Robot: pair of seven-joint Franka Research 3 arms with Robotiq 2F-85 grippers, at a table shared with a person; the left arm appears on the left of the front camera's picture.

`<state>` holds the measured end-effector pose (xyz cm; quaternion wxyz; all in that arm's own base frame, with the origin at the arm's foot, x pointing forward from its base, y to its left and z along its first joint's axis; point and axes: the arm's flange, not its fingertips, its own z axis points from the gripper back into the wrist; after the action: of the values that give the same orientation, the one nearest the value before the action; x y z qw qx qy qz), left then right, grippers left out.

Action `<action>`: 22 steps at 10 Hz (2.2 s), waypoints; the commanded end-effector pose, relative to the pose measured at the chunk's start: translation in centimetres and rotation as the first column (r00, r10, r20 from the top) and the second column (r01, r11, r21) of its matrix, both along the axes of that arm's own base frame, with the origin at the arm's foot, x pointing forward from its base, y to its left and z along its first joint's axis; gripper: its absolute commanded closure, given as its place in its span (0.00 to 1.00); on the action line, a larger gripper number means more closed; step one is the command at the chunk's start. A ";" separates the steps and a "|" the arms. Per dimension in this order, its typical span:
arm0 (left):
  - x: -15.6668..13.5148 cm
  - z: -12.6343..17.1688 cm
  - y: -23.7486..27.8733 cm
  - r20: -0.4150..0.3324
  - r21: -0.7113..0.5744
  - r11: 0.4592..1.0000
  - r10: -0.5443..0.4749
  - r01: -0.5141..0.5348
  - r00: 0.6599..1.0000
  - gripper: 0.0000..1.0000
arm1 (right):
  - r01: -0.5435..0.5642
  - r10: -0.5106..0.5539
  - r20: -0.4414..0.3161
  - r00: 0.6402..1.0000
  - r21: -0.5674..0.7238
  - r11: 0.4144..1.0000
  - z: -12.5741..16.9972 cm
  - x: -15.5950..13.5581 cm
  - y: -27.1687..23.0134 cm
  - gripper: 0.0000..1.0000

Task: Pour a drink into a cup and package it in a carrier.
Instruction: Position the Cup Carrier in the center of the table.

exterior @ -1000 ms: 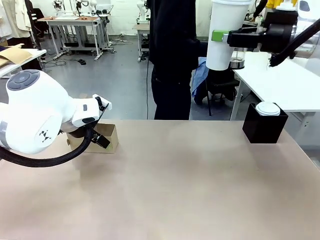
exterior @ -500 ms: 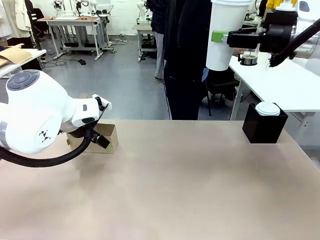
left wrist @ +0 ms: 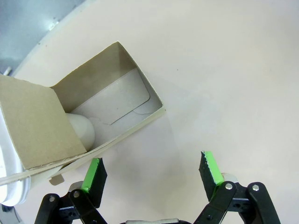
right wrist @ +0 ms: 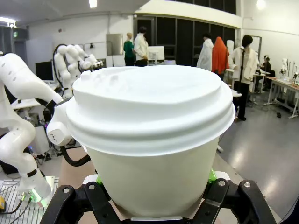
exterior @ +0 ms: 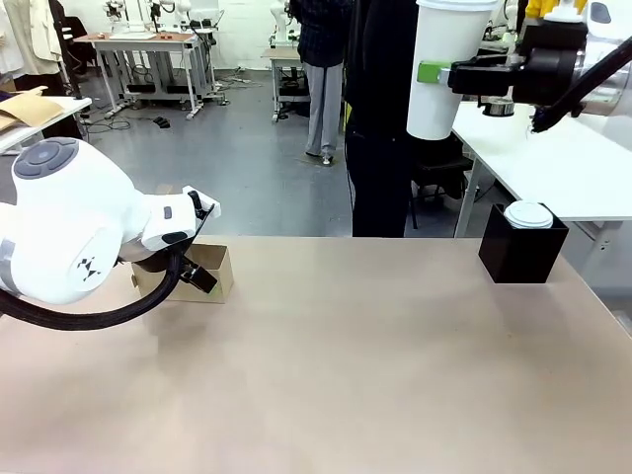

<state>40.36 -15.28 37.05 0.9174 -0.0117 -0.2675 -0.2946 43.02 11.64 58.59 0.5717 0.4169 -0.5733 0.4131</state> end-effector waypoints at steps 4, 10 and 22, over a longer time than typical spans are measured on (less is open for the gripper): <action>-0.5 2.7 0.3 -0.034 -0.040 0.999 0.013 -0.015 0.999 0.00 | -0.004 0.004 0.008 1.000 0.005 1.000 0.3 -0.1 0.1 0.20; -1.6 17.7 3.1 -0.133 -0.040 0.974 0.214 -0.221 0.968 0.00 | -0.004 0.004 0.008 1.000 0.005 1.000 0.3 -0.1 0.1 0.20; 10.2 15.3 0.6 -0.281 0.092 0.853 0.517 -0.513 0.808 0.00 | -0.004 0.004 0.008 1.000 0.005 1.000 0.3 -0.1 0.1 0.20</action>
<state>51.24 -14.40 51.77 0.9921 0.0034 -0.1157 -0.0477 43.02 11.63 58.60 0.5717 0.4167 -0.5733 0.4133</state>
